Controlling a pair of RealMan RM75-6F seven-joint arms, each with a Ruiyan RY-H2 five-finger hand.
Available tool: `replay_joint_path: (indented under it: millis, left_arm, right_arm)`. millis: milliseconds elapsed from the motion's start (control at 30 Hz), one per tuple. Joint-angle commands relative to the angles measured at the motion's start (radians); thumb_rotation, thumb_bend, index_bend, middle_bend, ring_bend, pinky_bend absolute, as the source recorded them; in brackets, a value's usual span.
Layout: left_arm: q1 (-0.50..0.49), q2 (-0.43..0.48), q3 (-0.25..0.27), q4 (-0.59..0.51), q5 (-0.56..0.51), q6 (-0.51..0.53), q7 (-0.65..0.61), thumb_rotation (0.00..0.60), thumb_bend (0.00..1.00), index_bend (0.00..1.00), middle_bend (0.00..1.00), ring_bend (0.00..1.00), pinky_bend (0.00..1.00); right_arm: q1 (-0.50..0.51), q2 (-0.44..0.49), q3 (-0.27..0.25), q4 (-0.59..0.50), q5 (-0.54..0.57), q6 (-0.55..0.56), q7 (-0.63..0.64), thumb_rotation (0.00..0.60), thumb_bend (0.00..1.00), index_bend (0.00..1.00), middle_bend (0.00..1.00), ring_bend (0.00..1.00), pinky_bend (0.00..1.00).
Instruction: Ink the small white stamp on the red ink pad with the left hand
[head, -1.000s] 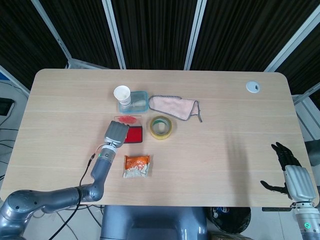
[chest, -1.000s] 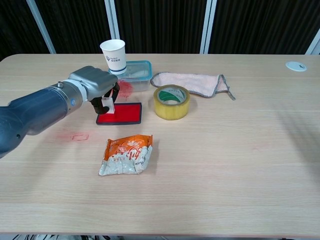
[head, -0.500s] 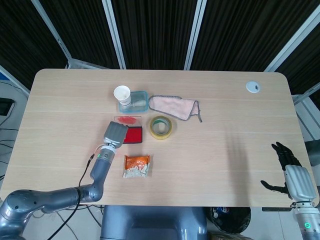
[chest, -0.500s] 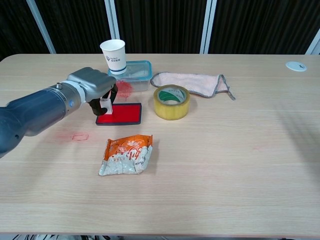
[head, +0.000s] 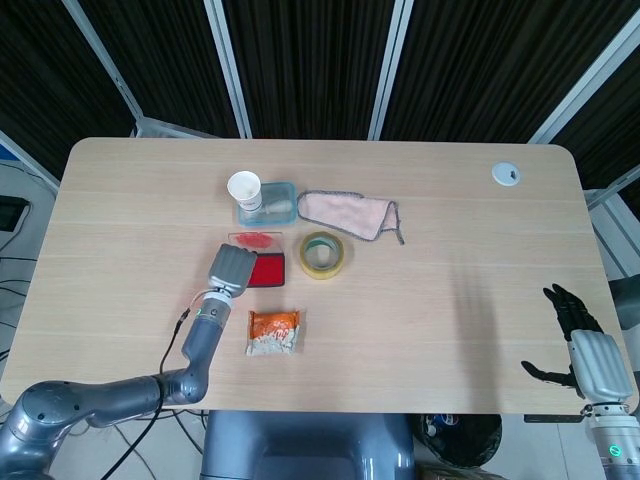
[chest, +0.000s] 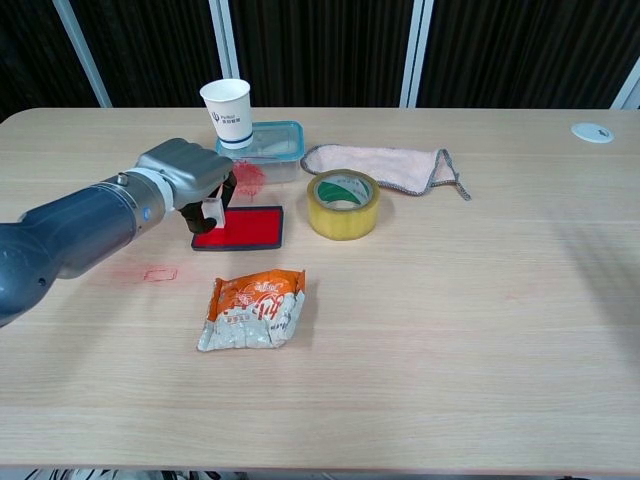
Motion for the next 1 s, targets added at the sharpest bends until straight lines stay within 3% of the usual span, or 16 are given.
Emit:
replay_joint_path:
  millis: [33,300,500,1000]
  left_arm:
    - [0.0,0.004,-0.003,-0.007,0.006,0.005,-0.004,0.6,0.58,0.72,0.74,0.53,0.61]
    - [0.0,0.04,-0.019,-0.067,0.023,0.039,-0.009,0.6,0.58,0.72,0.74,0.53,0.61]
    - [0.017,0.1,-0.034,-0.177,0.044,0.093,-0.024,0.6,0.57,0.72,0.74,0.53,0.6]
    - [0.119,0.269,0.049,-0.433,0.068,0.247,0.018,0.6,0.57,0.7,0.72,0.52,0.6]
  right_arm:
    - [0.0,0.0,0.0,0.0,-0.001,0.001,0.0,0.6,0.2,0.0,0.0,0.0,0.18]
    - [-0.001,-0.001,0.0,0.001,-0.002,0.004,-0.002,0.6,0.2,0.0,0.0,0.0,0.18]
    - [-0.002,0.0,0.001,0.0,0.0,0.004,0.003,0.6,0.2,0.0,0.0,0.0,0.18]
    - [-0.003,-0.006,-0.001,-0.001,-0.006,0.009,-0.008,0.6,0.2,0.0,0.0,0.0,0.18]
